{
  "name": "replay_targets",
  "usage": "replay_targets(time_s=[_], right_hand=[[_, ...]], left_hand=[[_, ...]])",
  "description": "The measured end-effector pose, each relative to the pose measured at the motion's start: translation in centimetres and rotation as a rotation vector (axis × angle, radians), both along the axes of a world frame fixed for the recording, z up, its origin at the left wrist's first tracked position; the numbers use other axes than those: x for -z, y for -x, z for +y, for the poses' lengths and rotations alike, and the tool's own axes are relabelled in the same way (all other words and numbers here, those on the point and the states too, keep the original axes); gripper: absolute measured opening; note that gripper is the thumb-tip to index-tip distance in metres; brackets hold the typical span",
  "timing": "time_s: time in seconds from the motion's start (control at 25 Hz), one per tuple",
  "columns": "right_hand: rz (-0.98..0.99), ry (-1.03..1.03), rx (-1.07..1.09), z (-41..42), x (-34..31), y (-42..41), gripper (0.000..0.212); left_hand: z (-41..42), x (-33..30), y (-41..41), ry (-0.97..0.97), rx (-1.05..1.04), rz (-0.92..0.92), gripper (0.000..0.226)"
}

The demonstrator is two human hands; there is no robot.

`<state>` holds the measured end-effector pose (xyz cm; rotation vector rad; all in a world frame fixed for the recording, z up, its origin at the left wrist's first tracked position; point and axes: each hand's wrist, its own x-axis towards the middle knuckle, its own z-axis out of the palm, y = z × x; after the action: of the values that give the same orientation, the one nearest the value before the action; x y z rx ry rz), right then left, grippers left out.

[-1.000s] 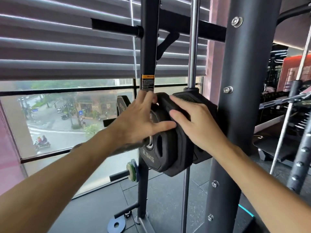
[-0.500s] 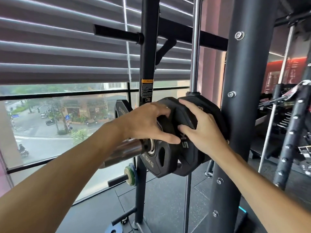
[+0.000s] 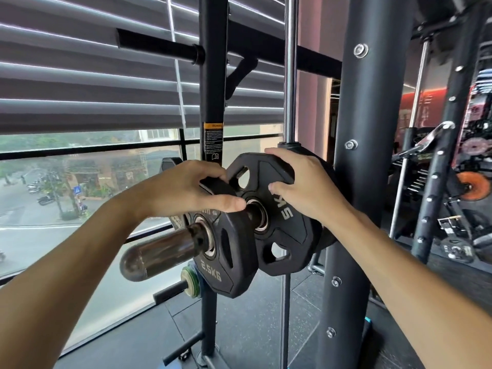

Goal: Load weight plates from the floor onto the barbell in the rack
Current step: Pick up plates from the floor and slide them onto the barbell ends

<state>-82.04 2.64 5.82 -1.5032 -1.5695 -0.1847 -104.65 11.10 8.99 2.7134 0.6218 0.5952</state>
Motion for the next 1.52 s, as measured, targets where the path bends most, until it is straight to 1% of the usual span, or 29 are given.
replay_targets(time_s=[0.08,0.16,0.2,0.24,0.28,0.32,0.36,0.4,0.44,0.52,0.56,0.6,0.64,0.68,0.72,0.76,0.84,0.88,0.92,0.96,1.04,1.12,1.2,1.28,1.44,1.52], right_hand=[[-0.011,-0.044,0.025,0.0,0.7,0.2,0.062],[0.004,-0.114,0.044,-0.4,2.0,0.3,0.057],[0.010,-0.158,0.062,-0.7,2.4,0.3,0.051],[0.007,-0.200,0.088,-0.9,2.5,0.2,0.041],[-0.012,-0.235,0.126,-1.2,2.3,0.0,0.033],[-0.040,-0.257,0.177,-1.3,1.7,-0.2,0.031],[-0.076,-0.265,0.228,-1.3,1.0,-0.5,0.033],[-0.113,-0.255,0.264,-1.2,0.3,-0.5,0.036],[-0.147,-0.228,0.274,-1.1,-0.4,-0.5,0.034],[-0.177,-0.124,0.216,-0.9,-1.3,-0.1,0.028],[-0.180,-0.083,0.191,-0.9,-1.5,0.1,0.030],[-0.188,-0.084,0.200,-1.0,-1.5,0.1,0.032],[-0.210,-0.128,0.247,-1.1,-1.2,0.1,0.033],[-0.241,-0.184,0.307,-1.4,-0.9,0.2,0.035],[-0.261,-0.230,0.357,-1.8,-0.5,0.3,0.040],[-0.263,-0.257,0.391,-2.2,-0.1,0.5,0.047],[-0.238,-0.256,0.439,-3.0,0.4,0.7,0.060],[-0.212,-0.232,0.460,-3.2,0.4,0.5,0.061],[-0.179,-0.198,0.475,-3.3,0.4,0.1,0.057],[-0.152,-0.164,0.479,-3.4,0.3,-0.3,0.051],[-0.141,-0.129,0.442,-3.4,0.1,-0.6,0.038],[-0.158,-0.128,0.372,-3.3,0.3,-0.3,0.041],[-0.184,-0.129,0.353,-2.9,0.5,-0.2,0.041],[-0.201,-0.115,0.397,-2.7,0.6,-0.3,0.037],[-0.179,-0.067,0.511,-2.7,0.7,-0.8,0.037],[-0.161,-0.066,0.539,-2.9,1.0,-1.0,0.035]], left_hand=[[0.7,-0.3,-0.1,0.074,-0.012,-0.058,0.054],[2.3,-1.0,-1.0,0.135,-0.118,-0.176,0.051],[3.3,-1.6,-1.7,0.168,-0.186,-0.171,0.053],[4.1,-2.2,-2.3,0.211,-0.236,-0.089,0.060],[4.6,-2.8,-3.0,0.283,-0.251,0.035,0.067],[4.7,-3.2,-3.8,0.358,-0.245,0.154,0.071],[5.1,-3.5,-4.7,0.391,-0.233,0.220,0.072],[5.6,-3.7,-5.4,0.379,-0.232,0.226,0.072],[5.7,-3.8,-6.4,0.341,-0.231,0.187,0.069],[5.5,-3.4,-7.9,0.220,-0.194,0.017,0.050],[5.3,-3.3,-8.4,0.140,-0.168,-0.070,0.042],[5.0,-3.3,-8.4,0.088,-0.131,-0.150,0.037],[5.0,-3.3,-8.0,0.095,-0.089,-0.229,0.031],[5.4,-3.3,-7.6,0.143,-0.062,-0.292,0.027],[6.2,-3.2,-7.1,0.192,-0.064,-0.314,0.029],[7.0,-3.2,-6.7,0.219,-0.084,-0.261,0.038],[8.4,-3.0,-6.6,0.178,-0.177,0.023,0.071],[8.8,-2.8,-7.0,0.129,-0.196,0.153,0.082],[8.9,-2.6,-7.6,0.072,-0.187,0.226,0.080],[9.1,-2.5,-8.3,0.010,-0.171,0.228,0.069],[9.5,-2.8,-9.2,-0.077,-0.141,0.157,0.050],[9.9,-2.9,-9.5,-0.126,-0.101,0.130,0.043],[10.7,-2.8,-9.6,-0.200,-0.072,0.118,0.037],[11.2,-2.7,-10.0,-0.262,-0.024,0.091,0.035],[12.0,-2.7,-10.8,-0.323,0.030,0.065,0.042],[12.2,-2.6,-11.3,-0.404,0.041,0.040,0.043]])
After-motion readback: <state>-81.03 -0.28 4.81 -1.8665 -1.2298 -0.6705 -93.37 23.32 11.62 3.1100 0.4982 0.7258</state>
